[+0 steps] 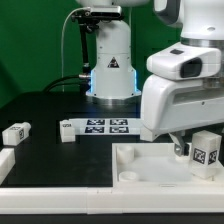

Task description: Assemble one leg

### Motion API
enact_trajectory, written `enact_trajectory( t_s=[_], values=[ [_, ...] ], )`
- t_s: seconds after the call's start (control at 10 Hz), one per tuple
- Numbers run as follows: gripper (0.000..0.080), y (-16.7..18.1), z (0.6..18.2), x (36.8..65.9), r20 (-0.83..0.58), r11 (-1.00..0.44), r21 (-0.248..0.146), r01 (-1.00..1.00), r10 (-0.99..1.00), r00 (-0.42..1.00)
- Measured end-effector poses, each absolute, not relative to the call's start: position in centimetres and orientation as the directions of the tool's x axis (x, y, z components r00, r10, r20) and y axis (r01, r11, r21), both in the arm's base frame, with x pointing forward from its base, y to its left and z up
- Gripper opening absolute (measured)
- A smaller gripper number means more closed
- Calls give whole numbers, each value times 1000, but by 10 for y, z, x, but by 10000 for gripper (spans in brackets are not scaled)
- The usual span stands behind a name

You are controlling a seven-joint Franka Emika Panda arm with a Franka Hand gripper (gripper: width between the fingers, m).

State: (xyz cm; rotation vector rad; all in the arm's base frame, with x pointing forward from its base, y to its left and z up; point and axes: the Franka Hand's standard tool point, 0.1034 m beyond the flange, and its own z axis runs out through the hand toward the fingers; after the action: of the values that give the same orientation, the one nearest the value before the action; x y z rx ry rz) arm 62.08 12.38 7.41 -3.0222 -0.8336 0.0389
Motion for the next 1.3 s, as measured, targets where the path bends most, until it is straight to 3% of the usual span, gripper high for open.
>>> enact_trajectory(
  t_s=[0.4, 0.6, 0.9, 1.1, 1.3],
  values=[
    [605, 124, 74, 622, -20, -848, -14, 530, 530, 848],
    [293, 124, 74, 622, -20, -848, -14, 530, 530, 848],
    [290, 124, 74, 622, -20, -867, -14, 499, 499, 866],
    [290, 125, 74, 622, -7, -978, 1, 209, 209, 978],
    [290, 125, 73, 623, 3, -996, 15, -86, -86, 996]
  ],
)
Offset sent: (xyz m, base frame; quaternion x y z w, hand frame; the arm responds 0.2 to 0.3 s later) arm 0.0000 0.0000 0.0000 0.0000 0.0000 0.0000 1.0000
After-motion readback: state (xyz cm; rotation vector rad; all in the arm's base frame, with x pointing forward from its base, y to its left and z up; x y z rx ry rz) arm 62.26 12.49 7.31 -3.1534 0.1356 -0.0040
